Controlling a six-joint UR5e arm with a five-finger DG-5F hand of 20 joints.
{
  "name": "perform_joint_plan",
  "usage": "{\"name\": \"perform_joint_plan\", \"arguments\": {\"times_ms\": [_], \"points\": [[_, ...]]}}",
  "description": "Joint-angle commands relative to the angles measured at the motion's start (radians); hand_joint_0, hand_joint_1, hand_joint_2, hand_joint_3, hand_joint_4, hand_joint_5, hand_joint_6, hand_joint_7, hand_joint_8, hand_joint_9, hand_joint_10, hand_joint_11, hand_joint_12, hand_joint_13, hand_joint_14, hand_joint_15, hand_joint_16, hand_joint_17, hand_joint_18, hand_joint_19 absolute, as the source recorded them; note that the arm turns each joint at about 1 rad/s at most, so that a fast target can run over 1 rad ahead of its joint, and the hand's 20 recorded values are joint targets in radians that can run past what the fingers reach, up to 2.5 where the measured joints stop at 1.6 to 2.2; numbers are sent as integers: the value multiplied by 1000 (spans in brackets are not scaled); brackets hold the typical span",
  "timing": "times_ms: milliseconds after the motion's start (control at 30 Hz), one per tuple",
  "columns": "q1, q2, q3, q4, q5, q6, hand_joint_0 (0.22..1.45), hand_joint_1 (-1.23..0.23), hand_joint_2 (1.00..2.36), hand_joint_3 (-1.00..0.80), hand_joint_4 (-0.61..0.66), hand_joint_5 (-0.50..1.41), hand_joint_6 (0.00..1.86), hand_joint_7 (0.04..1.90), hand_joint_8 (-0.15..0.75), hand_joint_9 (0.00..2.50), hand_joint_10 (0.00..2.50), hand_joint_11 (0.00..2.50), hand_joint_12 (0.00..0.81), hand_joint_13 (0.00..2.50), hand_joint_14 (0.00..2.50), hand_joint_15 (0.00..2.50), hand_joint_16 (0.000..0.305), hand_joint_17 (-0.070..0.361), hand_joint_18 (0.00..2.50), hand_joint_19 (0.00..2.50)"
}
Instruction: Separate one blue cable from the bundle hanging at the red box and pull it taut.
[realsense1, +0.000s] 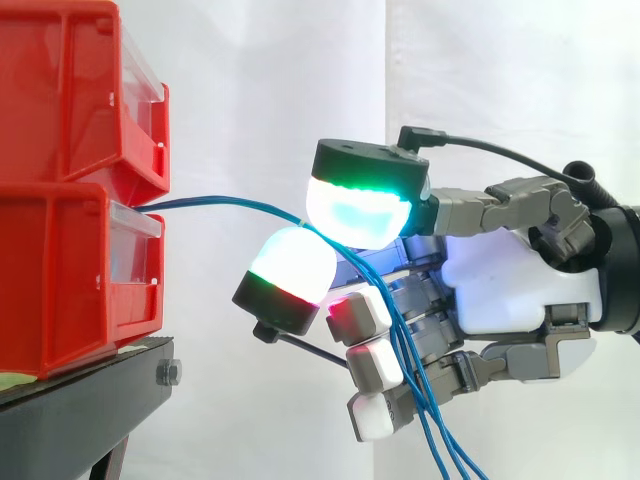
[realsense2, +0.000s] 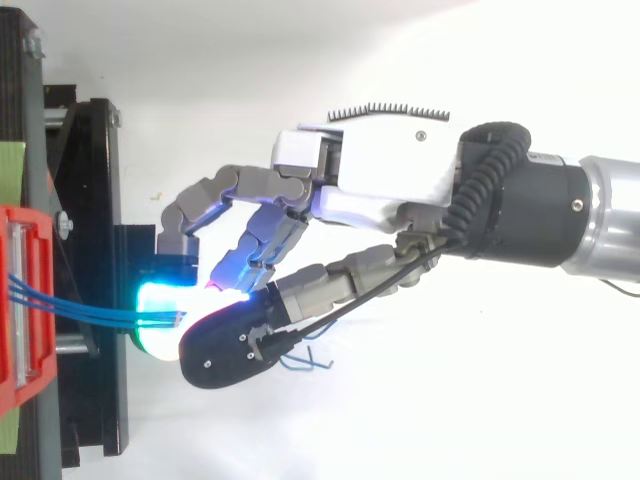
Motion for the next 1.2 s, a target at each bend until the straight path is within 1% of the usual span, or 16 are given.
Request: {"name": "perform_joint_plan", "arguments": {"times_ms": [0, 33, 100, 300, 367, 400, 500, 633, 733, 900, 1033, 1167], "points": [[1, 0, 0, -1, -1, 2, 682, -758, 1018, -255, 36, -212, 846, 928, 292, 1001, 15, 885, 354, 1080, 22, 702, 31, 69, 800, 494], [-1, 0, 0, -1, -1, 2, 684, -757, 1018, -258, 35, -212, 846, 921, 294, 988, 18, 845, 351, 1067, 22, 691, 31, 69, 800, 493], [2, 0, 0, -3, 1, 3, 686, -758, 1018, -253, 29, -211, 846, 925, 295, 950, 18, 764, 341, 1033, 22, 628, 30, 67, 796, 482], [5, 0, 0, -3, -1, 3, 697, -763, 1017, -270, 20, -210, 845, 930, 301, 921, 15, 684, 335, 1012, 21, 578, 28, 64, 798, 463], [7, 0, 0, -3, 1, 3, 700, -762, 1016, -282, 21, -210, 843, 932, 303, 934, 17, 719, 333, 1010, 21, 595, 28, 64, 797, 463], [7, 0, 0, -3, 1, 3, 705, -765, 1016, -295, -2, -210, 840, 920, 293, 963, 17, 782, 335, 1011, 22, 605, 28, 64, 796, 464], [7, 0, 0, -3, 1, 3, 715, -775, 1014, -320, -46, -208, 834, 923, 289, 1001, 19, 858, 339, 1021, 21, 633, 28, 64, 796, 473], [7, 0, 0, -4, -1, 3, 731, -801, 1013, -338, -59, -209, 832, 900, 284, 1011, 18, 897, 340, 1023, 23, 654, 28, 64, 793, 478], [7, 0, 0, -7, 1, 3, 759, -846, 1012, -365, -64, -213, 841, 894, 275, 1001, 18, 908, 340, 1028, 24, 667, 29, 64, 788, 489], [7, 0, 0, -9, -1, 3, 790, -843, 1003, -483, -43, -213, 843, 870, 271, 1014, 18, 963, 339, 1038, 22, 686, 28, 64, 794, 497], [8, 0, 0, -9, -2, 3, 788, -839, 1000, -500, -6, -212, 841, 873, 272, 1018, 18, 962, 340, 1041, 24, 691, 28, 64, 799, 491], [8, 0, 0, -9, -1, 3, 722, -827, 1000, -500, 24, -209, 840, 910, 275, 1020, 20, 969, 341, 1052, 23, 702, 29, 65, 812, 503]]}}
